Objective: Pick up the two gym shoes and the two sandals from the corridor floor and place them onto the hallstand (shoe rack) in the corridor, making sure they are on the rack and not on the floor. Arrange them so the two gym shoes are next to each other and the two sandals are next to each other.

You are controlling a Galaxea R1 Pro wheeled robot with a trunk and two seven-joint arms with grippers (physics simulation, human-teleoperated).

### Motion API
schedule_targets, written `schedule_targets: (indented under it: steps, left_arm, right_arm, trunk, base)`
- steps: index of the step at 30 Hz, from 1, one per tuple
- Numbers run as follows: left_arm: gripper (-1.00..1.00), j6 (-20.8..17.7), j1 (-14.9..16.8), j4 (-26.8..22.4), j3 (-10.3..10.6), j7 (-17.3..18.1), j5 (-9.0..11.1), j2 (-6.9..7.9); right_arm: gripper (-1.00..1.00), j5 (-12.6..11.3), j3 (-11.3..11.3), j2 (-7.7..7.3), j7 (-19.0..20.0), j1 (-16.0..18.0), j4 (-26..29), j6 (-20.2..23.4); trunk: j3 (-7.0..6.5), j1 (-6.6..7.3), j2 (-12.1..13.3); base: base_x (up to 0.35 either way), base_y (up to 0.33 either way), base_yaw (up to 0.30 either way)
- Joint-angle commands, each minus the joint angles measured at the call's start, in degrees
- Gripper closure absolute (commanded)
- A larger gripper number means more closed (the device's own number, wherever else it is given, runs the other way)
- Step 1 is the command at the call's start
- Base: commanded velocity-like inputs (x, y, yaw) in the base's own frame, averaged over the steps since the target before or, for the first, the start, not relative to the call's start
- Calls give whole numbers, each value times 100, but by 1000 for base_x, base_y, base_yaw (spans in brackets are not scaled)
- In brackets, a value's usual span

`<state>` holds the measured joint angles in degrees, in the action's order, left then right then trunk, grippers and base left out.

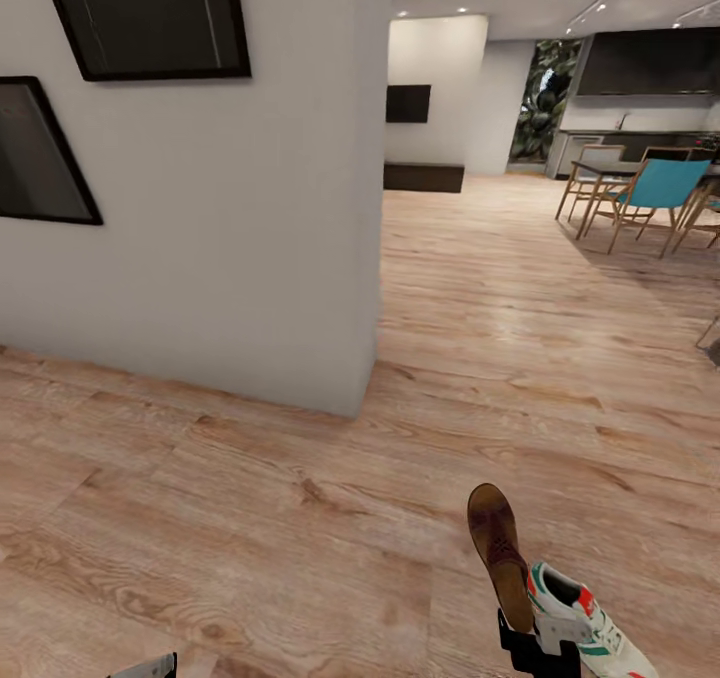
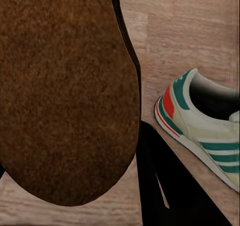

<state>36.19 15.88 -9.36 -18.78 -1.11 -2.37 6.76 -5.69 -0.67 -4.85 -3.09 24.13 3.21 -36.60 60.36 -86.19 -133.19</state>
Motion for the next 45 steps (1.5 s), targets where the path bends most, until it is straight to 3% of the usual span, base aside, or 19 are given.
schedule_targets:
  steps: [1, 18, 45]
  left_arm:
    - [-100, 19, 2, 5, -12, -12, -26, 0]
    - [-100, 19, 2, 5, -12, -12, -26, 0]
    - [-100, 19, 2, 5, -12, -12, -18, 0]
  right_arm:
    - [100, -64, -12, 0, 16, 4, -4, -14]
    - [100, -64, -12, 1, 11, 4, -4, -14]
    - [100, -64, -12, -1, 10, 4, -10, -14]
  trunk:
    - [10, 1, -2]
    - [93, 1, -2]
    - [160, 1, -2]
  base:
    - [0, 0, -245]
    - [18, 24, -245]
    - [119, 284, -266]
